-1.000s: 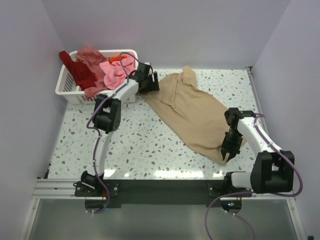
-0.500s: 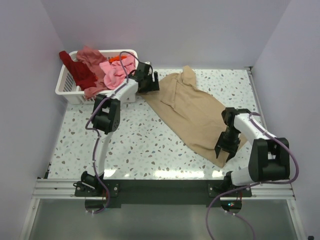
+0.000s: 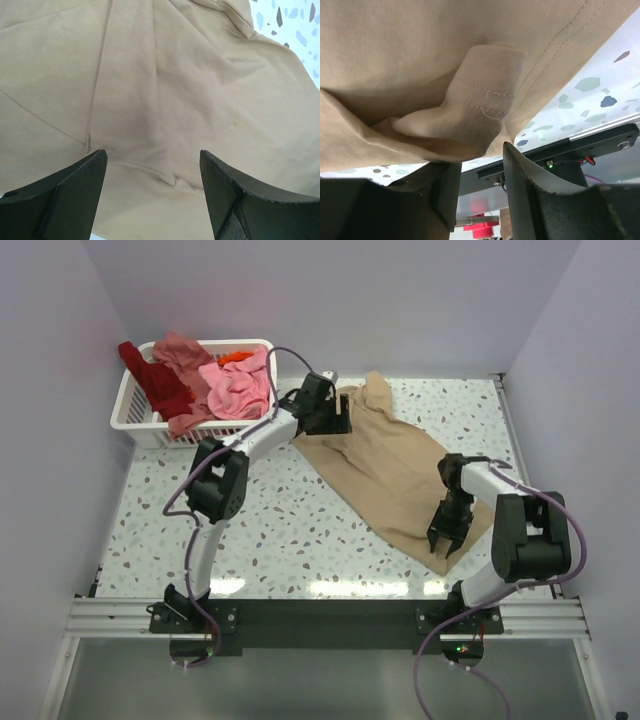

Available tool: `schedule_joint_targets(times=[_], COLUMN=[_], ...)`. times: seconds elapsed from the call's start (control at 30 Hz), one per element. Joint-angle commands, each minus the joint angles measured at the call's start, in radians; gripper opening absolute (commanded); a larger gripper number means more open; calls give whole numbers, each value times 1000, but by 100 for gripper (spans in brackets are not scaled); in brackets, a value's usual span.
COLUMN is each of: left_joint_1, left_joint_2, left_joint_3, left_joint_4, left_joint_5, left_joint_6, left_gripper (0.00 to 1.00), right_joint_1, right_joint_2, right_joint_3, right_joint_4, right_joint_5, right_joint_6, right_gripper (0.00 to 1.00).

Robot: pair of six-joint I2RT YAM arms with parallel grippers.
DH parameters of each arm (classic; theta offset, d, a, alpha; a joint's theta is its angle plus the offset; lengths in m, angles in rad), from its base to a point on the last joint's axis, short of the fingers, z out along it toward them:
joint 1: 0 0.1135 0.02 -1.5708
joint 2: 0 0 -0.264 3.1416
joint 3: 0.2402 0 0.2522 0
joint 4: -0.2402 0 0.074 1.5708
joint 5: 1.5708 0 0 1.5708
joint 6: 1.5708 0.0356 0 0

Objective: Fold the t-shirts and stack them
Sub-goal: Fold the tshirt

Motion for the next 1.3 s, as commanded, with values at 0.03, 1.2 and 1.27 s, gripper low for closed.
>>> schedule_joint_targets(times=[0.03,1.2,1.27], left_joint_1=[-7,0,13], left_joint_2=[-21,134,136], left_joint_3=[-17,-45,-48], left_joint_4=[70,91,93], left_joint_5=[29,-38,-38], left_joint_6=[-45,-49,-57], left_gripper=[80,80,80], right_joint_1=[1,1,1], right_joint_2=[16,-165,-175], right_joint_3=[-7,-17,-17], right_joint_4=[29,-133,-160], right_joint_5=[45,117,129], right_joint_6=[17,6,2], right_gripper=[41,0,0])
